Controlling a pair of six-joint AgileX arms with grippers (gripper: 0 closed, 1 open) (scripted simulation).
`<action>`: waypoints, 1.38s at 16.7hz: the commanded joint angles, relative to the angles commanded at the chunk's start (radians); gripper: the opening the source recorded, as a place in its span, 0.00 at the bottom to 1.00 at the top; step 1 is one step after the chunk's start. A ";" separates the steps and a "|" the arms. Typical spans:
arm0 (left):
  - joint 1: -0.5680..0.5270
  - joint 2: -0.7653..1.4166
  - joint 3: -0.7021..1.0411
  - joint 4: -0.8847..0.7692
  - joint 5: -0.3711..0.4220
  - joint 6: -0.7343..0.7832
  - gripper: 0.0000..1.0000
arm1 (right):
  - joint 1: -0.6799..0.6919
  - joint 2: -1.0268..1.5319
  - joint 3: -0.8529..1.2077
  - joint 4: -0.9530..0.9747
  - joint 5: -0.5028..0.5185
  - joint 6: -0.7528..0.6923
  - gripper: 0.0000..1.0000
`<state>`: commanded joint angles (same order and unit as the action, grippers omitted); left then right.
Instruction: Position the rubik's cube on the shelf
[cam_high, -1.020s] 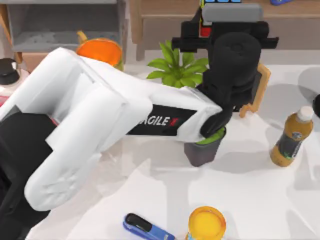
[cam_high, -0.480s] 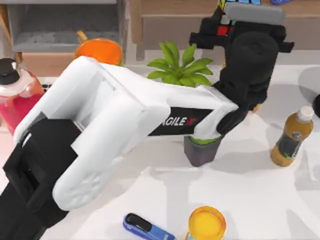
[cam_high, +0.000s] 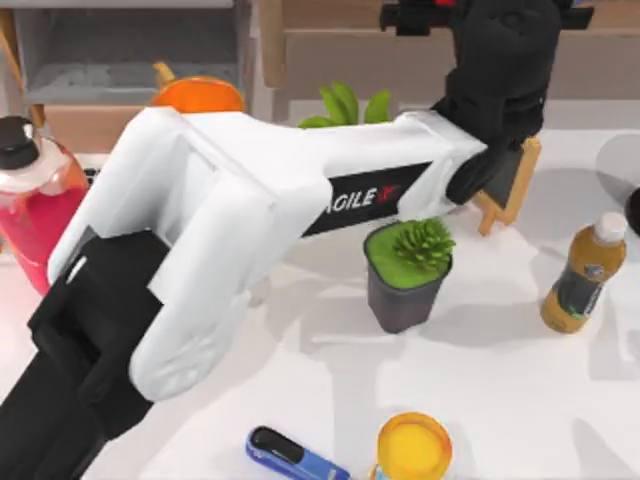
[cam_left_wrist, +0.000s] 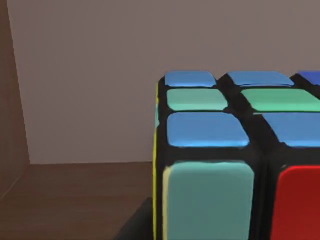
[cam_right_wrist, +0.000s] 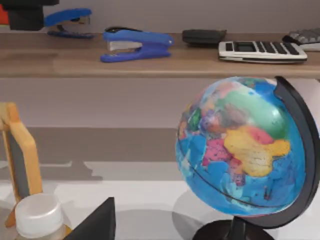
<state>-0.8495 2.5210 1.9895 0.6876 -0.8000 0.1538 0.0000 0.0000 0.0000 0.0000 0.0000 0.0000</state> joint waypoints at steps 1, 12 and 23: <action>0.014 0.013 0.005 -0.032 0.022 -0.010 0.00 | 0.000 0.000 0.000 0.000 0.000 0.000 1.00; 0.104 0.081 0.099 -0.101 0.101 -0.101 0.08 | 0.000 0.000 0.000 0.000 0.000 0.000 1.00; 0.104 0.081 0.099 -0.101 0.101 -0.101 0.90 | 0.000 0.000 0.000 0.000 0.000 0.000 1.00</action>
<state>-0.7458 2.6023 2.0881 0.5864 -0.6992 0.0532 0.0000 0.0000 0.0000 0.0000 0.0000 0.0000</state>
